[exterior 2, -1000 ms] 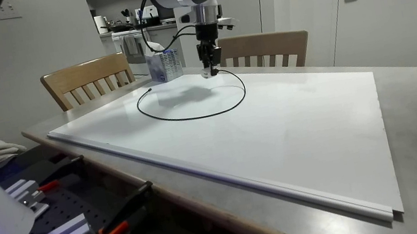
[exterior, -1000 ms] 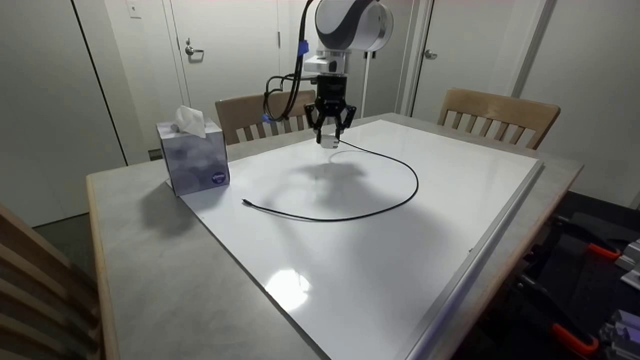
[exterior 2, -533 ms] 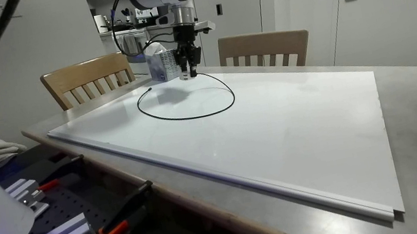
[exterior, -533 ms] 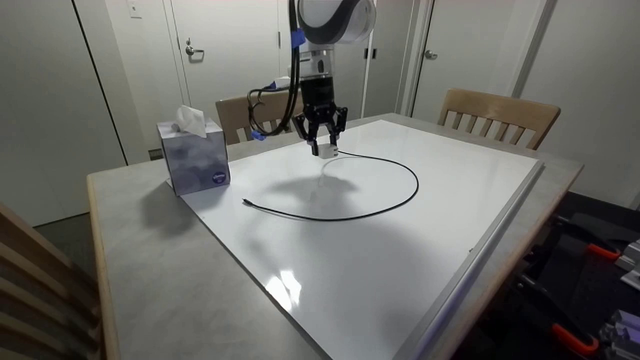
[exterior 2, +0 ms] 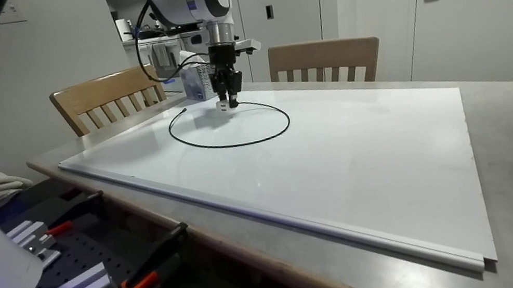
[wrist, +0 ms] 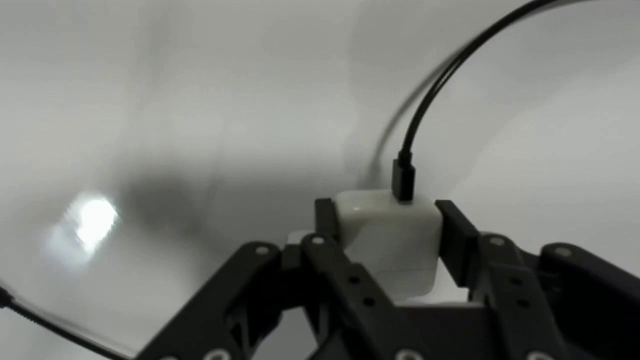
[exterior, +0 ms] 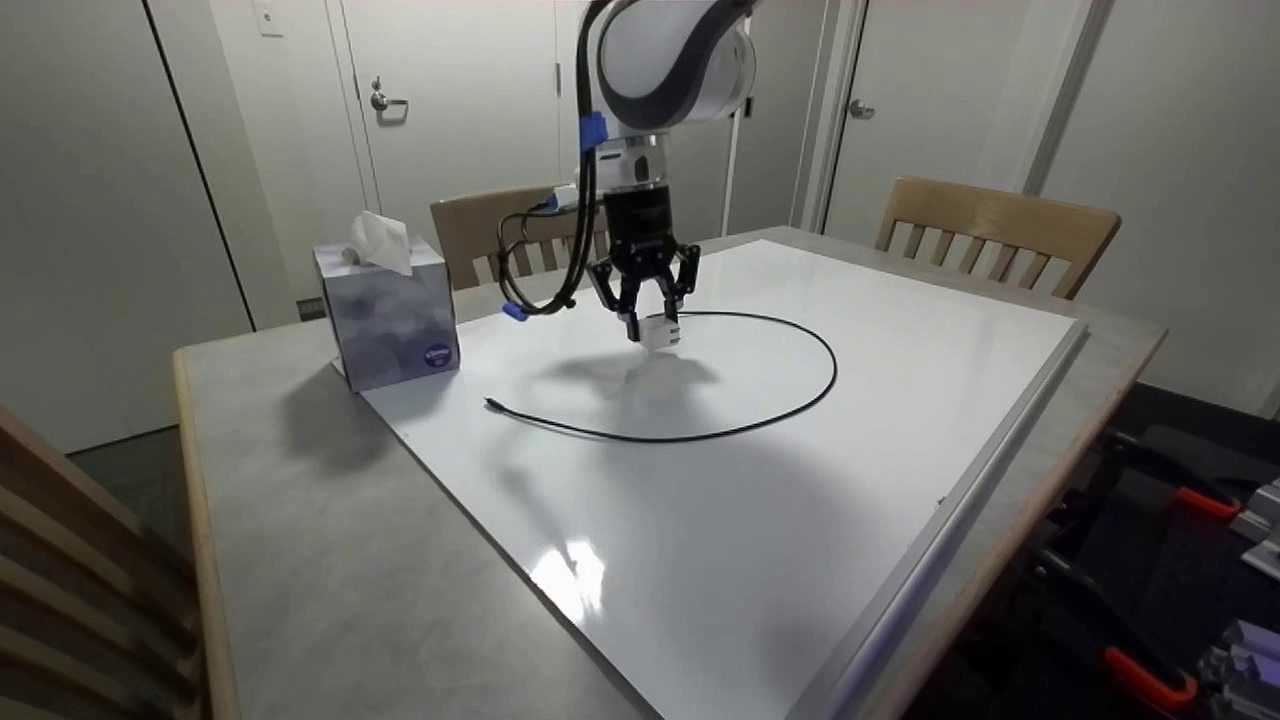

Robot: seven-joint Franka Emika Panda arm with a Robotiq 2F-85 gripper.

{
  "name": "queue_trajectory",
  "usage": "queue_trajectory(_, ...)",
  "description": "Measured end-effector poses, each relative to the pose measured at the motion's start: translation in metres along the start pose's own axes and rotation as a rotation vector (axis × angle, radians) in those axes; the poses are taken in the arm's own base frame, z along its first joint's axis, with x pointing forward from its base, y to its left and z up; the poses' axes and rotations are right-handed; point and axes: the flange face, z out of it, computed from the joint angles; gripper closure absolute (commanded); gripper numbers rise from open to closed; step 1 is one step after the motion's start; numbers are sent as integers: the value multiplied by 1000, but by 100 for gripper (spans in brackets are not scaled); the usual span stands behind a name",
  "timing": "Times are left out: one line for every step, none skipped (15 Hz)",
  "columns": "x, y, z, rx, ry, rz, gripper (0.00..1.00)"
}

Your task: Put the charger in a circle

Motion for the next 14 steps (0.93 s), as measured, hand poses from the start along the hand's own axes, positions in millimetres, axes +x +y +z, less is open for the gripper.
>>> queue_trajectory(1, 0, 4, -4, -14, 24, 74)
queue_trajectory(3, 1, 7, -7, -25, 46, 74)
queue_trajectory(5, 1, 8, -9, -31, 64, 74)
queue_trajectory(8, 1, 8, -12, -33, 77, 74)
queue_trajectory(11, 2, 8, -14, -30, 87, 74)
queue_trajectory(14, 3, 8, -16, -25, 94, 24)
queue_trajectory(17, 3, 5, -18, -23, 101, 23)
queue_trajectory(19, 3, 4, -19, -21, 109, 16)
queue_trajectory(21, 3, 1, -20, -22, 116, 10)
queue_trajectory(22, 1, -3, -21, -23, 124, 2)
queue_trajectory(24, 0, -5, -21, -25, 131, 1)
queue_trajectory(25, -1, -9, -20, -28, 137, 0)
queue_trajectory(26, -3, -11, -20, -30, 143, 0)
queue_trajectory(26, -5, -14, -18, -32, 151, 0)
